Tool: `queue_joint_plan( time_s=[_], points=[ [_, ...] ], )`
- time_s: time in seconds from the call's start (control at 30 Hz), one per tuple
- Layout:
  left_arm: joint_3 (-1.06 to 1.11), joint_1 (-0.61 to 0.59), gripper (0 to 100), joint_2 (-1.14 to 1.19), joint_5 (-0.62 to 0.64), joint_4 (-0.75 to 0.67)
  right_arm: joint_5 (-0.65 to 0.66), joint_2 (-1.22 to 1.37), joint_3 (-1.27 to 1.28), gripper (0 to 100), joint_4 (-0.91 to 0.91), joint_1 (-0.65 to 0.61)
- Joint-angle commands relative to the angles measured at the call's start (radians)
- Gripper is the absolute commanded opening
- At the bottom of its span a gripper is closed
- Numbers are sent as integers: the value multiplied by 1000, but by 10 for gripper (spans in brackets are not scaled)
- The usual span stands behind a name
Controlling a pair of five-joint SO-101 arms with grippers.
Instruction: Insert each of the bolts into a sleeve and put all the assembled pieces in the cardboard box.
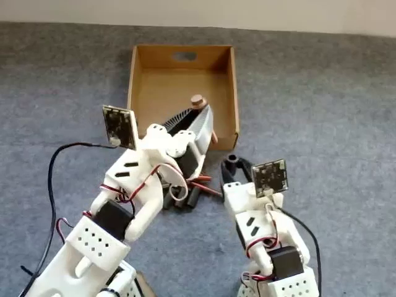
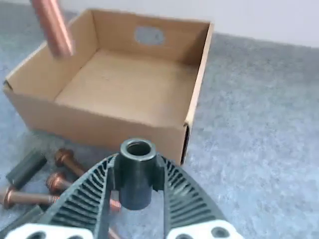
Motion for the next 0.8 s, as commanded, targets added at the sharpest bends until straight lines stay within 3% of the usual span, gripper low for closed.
queue_joint_plan(
  time_s=[0.0, 0.23, 0.33, 0.57, 0.77],
  points=[
    [-88, 21, 8, 4, 9, -43, -8, -12, -73, 5, -120, 8],
    [-228, 21, 8, 12, 8, -43, -3, -1, -53, 5, -466, 8],
    [-214, 42, 8, 13, -2, -43, -6, -10, -1, 5, -472, 8],
    [-188, 182, 8, 13, -219, -43, -8, -10, 38, 5, -472, 8],
    [-173, 186, 8, 15, -275, -46, -8, -10, 38, 5, -467, 8]
  ],
)
